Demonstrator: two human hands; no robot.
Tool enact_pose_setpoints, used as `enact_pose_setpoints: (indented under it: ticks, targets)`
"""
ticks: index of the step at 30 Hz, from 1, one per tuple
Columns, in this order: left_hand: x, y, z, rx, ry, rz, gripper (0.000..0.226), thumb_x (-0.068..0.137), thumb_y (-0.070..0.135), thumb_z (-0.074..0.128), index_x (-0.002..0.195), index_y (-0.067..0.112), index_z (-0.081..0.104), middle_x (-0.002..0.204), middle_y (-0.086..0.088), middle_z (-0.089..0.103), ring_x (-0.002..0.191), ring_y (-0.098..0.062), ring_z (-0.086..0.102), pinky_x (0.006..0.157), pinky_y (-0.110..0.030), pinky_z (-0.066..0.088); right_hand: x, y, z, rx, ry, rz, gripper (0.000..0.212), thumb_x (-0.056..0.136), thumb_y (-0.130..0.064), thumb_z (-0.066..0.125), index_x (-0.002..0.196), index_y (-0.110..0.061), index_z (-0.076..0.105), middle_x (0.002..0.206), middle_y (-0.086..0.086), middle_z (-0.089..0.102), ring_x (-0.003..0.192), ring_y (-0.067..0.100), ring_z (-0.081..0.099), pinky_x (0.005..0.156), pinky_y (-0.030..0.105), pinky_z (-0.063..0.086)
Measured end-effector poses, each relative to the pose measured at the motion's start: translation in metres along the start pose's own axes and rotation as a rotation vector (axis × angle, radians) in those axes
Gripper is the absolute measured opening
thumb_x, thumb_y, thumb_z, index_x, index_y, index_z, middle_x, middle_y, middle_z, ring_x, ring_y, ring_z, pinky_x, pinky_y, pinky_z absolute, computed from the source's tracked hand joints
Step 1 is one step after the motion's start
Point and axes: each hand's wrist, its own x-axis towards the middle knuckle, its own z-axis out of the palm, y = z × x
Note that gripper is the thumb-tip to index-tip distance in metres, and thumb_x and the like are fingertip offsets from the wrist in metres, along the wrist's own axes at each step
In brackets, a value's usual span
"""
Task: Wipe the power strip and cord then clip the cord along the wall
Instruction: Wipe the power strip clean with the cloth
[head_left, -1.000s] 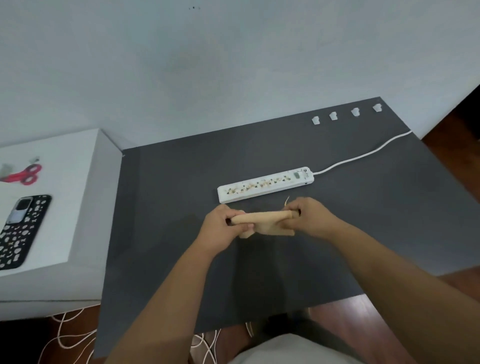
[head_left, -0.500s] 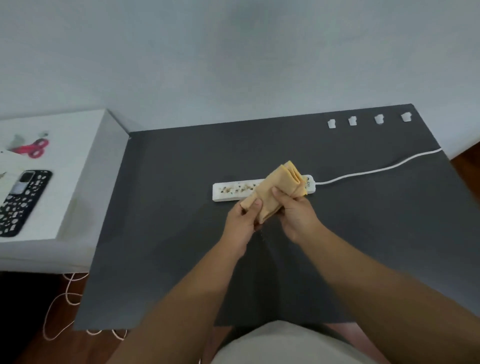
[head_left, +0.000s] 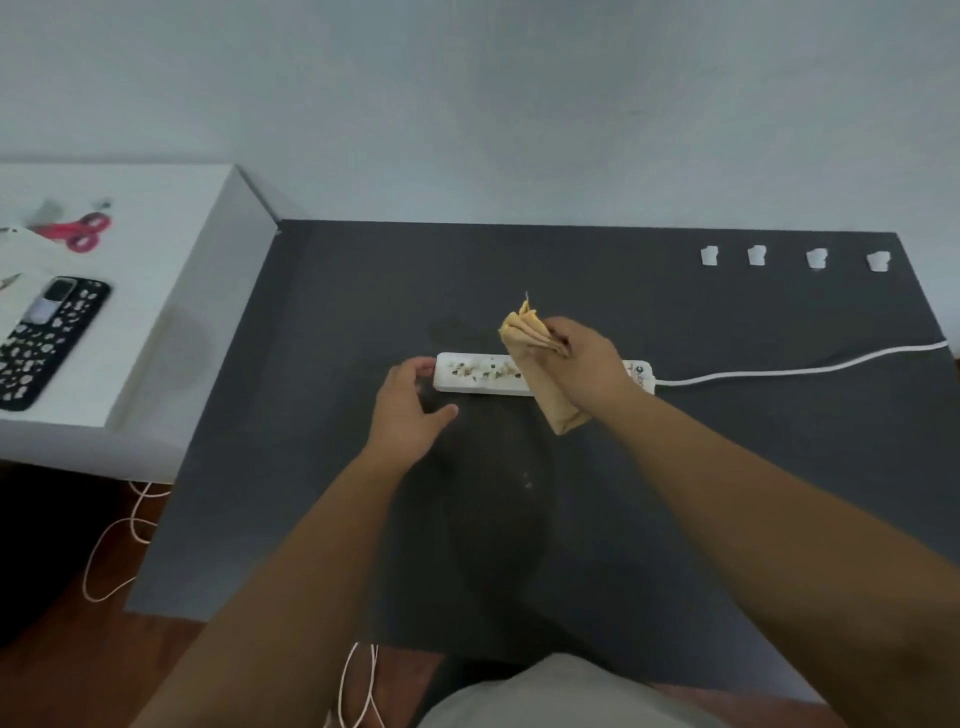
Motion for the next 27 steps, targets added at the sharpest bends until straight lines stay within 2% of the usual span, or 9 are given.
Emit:
enact_pose_setpoints:
  ticks: [2,6,10,14,17,19,22,24,27]
  targets:
    - [0.012,-0.005,-0.004,0.027,-0.037,0.001,0.069,0.073,0.015,0.081,0.132,0.026,0.047,0.13,0.012,0.051,0.118,-0.005,0.046,0.097,-0.024,0.038,0.012,-0.007,0.016,-0.115,-0.051,-0.098,0.023,0.092,-0.022,0.055,0.113,-0.019,0.064,0.099,0.002,0.06,0.091,0.016,0.054,0.076,0.025,0.037]
    - [0.034,-0.01,-0.011,0.07,-0.144,0.063,0.082,0.07,0.013,0.082,0.139,0.026,0.039,0.14,0.008,0.051,0.13,-0.012,0.045,0.107,-0.032,0.039,0.034,-0.02,0.045,-0.278,-0.133,-0.191,0.023,0.093,-0.032,0.053,0.099,-0.014,0.064,0.09,0.004,0.052,0.082,0.019,0.053,0.07,0.027,0.036]
    - [0.048,-0.009,-0.016,0.098,-0.236,0.115,0.089,0.07,0.011,0.08,0.142,0.028,0.031,0.131,0.005,0.057,0.123,-0.015,0.051,0.1,-0.033,0.044,0.049,-0.029,0.067,-0.326,-0.153,-0.221,0.018,0.094,-0.026,0.051,0.102,-0.014,0.062,0.092,0.003,0.047,0.08,0.018,0.051,0.071,0.032,0.044]
    - [0.054,-0.013,-0.02,0.046,-0.262,0.075,0.101,0.071,0.012,0.08,0.149,0.033,0.018,0.135,0.004,0.055,0.124,-0.012,0.05,0.097,-0.028,0.04,0.049,-0.032,0.082,-0.403,-0.219,-0.171,0.021,0.094,-0.028,0.052,0.103,-0.012,0.062,0.092,0.004,0.044,0.082,0.023,0.054,0.071,0.032,0.043]
    - [0.053,-0.014,-0.022,0.004,-0.271,0.101,0.106,0.072,0.014,0.081,0.152,0.03,0.013,0.128,0.006,0.061,0.113,-0.006,0.055,0.09,-0.02,0.038,0.04,-0.033,0.081,-0.428,-0.326,-0.202,0.02,0.092,-0.023,0.055,0.099,-0.008,0.065,0.091,0.008,0.049,0.085,0.027,0.055,0.077,0.034,0.045]
    - [0.054,-0.017,-0.023,-0.005,-0.279,0.12,0.108,0.073,0.018,0.082,0.153,0.031,0.009,0.128,0.007,0.062,0.112,-0.003,0.055,0.092,-0.019,0.038,0.036,-0.034,0.073,-0.451,-0.389,-0.239,0.021,0.091,-0.024,0.056,0.097,-0.007,0.067,0.093,0.011,0.055,0.084,0.025,0.055,0.078,0.034,0.044]
    - [0.056,-0.023,-0.024,0.029,-0.271,0.144,0.107,0.076,0.017,0.078,0.151,0.036,0.005,0.128,0.01,0.062,0.122,-0.012,0.052,0.103,-0.032,0.039,0.044,-0.036,0.063,-0.422,-0.235,-0.239,0.017,0.09,-0.016,0.054,0.096,-0.006,0.066,0.089,0.007,0.051,0.079,0.021,0.051,0.077,0.035,0.045]
    - [0.056,-0.025,-0.025,0.044,-0.268,0.148,0.108,0.077,0.016,0.077,0.151,0.039,0.002,0.129,0.01,0.061,0.127,-0.015,0.048,0.107,-0.035,0.035,0.05,-0.034,0.066,-0.397,-0.135,-0.2,0.018,0.092,-0.015,0.053,0.099,-0.007,0.066,0.089,0.005,0.048,0.077,0.02,0.05,0.073,0.032,0.044]
    - [0.057,-0.024,-0.026,0.035,-0.283,0.161,0.109,0.076,0.016,0.078,0.151,0.039,0.003,0.125,0.007,0.064,0.121,-0.016,0.053,0.105,-0.037,0.041,0.047,-0.032,0.084,-0.424,-0.225,-0.17,0.024,0.092,-0.015,0.052,0.111,-0.01,0.064,0.098,0.01,0.053,0.087,0.025,0.056,0.078,0.032,0.044]
